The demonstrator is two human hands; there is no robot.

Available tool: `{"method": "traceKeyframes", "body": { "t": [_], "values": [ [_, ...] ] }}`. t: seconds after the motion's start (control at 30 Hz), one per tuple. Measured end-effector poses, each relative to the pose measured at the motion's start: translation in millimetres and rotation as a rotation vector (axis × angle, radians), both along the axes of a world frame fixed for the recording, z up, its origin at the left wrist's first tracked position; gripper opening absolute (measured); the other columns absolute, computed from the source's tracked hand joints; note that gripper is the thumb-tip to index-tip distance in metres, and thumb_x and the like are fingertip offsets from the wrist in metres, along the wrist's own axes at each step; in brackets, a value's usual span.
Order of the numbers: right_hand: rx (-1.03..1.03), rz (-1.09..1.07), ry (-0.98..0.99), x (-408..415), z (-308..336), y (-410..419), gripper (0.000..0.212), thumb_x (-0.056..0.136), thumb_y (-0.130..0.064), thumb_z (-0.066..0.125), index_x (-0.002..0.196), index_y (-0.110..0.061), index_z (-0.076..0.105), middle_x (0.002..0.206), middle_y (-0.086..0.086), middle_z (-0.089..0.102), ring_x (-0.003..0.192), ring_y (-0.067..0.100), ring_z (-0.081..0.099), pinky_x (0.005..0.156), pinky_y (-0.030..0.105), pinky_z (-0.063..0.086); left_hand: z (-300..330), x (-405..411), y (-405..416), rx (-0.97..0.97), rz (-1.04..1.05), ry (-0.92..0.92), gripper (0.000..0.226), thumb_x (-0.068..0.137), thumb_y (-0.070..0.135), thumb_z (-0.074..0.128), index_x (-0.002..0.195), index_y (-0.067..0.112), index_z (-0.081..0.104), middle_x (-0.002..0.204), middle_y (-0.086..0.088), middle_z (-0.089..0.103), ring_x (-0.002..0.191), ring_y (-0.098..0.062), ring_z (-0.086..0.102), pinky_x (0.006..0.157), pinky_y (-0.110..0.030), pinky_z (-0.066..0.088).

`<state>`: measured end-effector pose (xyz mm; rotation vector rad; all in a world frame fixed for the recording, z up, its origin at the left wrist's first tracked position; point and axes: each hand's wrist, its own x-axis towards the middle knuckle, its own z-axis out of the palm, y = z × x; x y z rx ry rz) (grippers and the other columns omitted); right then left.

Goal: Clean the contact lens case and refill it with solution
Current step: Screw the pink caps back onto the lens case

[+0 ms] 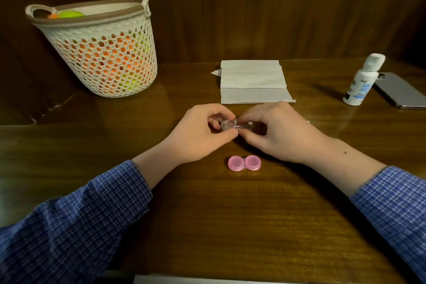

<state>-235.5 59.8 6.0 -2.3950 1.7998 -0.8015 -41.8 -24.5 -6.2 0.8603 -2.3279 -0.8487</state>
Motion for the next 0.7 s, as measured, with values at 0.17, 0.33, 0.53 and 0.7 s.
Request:
{"method": "traceKeyframes", "body": {
  "t": [0.17,0.33,0.53,0.7],
  "values": [
    [-0.071,0.021,0.012,3,9,11,0.03,0.092,-0.038,0.064,0.113,-0.022,0.079,0.102,-0.008,0.078,0.089,0.008,0.07,0.076,0.033,0.061,5,3,2,0.12,0.002,0.095,0.029,0.085,0.02,0.082,0.112,0.024,0.073,0.097,0.01,0.073,0.084,0.0,0.069,0.068,-0.014,0.055],
    [-0.091,0.04,0.012,8,11,16,0.026,0.09,-0.033,0.067,0.109,-0.021,0.081,0.099,-0.005,0.081,0.085,0.009,0.072,0.075,0.033,0.062,7,3,1,0.254,0.008,0.087,0.037,0.081,0.021,0.086,0.114,0.023,0.069,0.093,0.006,0.079,0.089,-0.01,0.075,0.074,-0.021,0.061],
    [-0.071,0.051,0.041,12,10,17,0.028,0.091,-0.037,0.062,0.101,-0.021,0.083,0.087,-0.004,0.079,0.076,0.011,0.069,0.07,0.033,0.059,10,3,2,0.328,0.011,0.076,0.042,0.078,0.019,0.088,0.112,0.021,0.063,0.093,0.005,0.08,0.087,-0.012,0.077,0.074,-0.022,0.062],
    [-0.09,0.059,0.05,12,9,17,0.024,0.093,-0.034,0.064,0.1,-0.02,0.082,0.085,-0.004,0.078,0.075,0.012,0.068,0.069,0.033,0.059,14,3,3,0.372,0.004,0.063,0.046,0.077,0.012,0.088,0.112,0.016,0.058,0.096,-0.003,0.081,0.089,-0.018,0.078,0.08,-0.033,0.064]
  ]
}}
